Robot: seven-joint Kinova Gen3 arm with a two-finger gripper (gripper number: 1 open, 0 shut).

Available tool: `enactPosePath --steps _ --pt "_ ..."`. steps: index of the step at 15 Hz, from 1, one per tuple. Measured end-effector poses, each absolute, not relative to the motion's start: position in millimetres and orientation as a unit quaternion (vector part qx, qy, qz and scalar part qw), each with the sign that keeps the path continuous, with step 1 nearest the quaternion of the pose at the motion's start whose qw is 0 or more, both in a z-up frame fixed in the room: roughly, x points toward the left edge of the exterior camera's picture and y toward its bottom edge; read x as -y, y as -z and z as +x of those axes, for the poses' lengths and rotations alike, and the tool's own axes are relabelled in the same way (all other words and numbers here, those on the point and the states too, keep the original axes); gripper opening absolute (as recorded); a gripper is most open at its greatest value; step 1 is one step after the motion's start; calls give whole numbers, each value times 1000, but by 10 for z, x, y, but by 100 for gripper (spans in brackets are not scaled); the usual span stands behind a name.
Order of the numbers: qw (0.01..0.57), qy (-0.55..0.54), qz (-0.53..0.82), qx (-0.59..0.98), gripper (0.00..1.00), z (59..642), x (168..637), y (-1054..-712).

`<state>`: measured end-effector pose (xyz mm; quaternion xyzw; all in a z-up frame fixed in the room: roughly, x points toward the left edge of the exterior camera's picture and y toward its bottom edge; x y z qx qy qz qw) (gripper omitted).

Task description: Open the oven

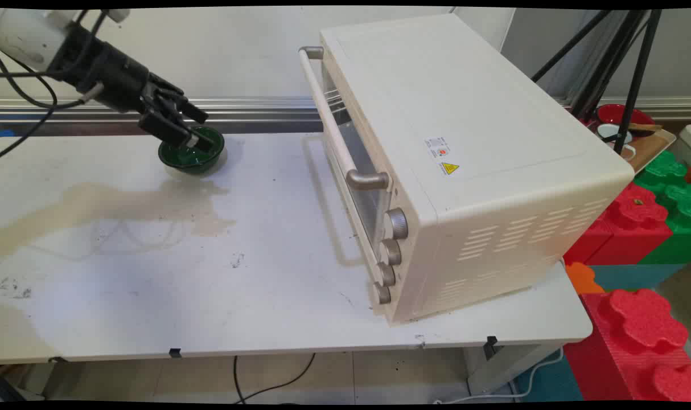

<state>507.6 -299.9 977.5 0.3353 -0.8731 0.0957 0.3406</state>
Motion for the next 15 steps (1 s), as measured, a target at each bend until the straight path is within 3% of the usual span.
enactPosePath --steps 15 --pt "433 -109 325 834 100 4723 3301 -10464"
